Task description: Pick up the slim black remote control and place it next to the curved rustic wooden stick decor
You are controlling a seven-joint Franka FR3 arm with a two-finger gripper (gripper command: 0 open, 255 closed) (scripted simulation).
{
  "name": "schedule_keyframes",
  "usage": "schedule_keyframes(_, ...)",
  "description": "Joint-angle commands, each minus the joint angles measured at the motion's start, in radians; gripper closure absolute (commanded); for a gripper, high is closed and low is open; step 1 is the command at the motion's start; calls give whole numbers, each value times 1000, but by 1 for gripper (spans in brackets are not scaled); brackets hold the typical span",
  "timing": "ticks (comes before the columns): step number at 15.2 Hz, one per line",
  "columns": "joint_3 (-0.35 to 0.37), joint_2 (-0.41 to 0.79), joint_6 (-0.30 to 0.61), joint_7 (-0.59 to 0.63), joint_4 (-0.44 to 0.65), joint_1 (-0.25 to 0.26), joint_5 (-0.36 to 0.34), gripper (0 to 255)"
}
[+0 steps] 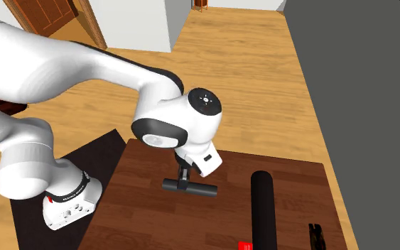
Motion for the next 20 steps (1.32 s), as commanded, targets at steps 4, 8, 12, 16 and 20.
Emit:
schedule_keyframes(4,-47,132,66,-40,30,-28,76,0)
schedule_keyframes(8,-46,154,122,-50,-6,-27,89,0)
schedule_keyframes(12,-45,170,157,-57,-28,-26,99,0)
schedule_keyframes(16,-45,170,157,-57,-28,-26,99,0)
schedule_keyframes(20,-45,170,157,-57,-28,-26,99,255)
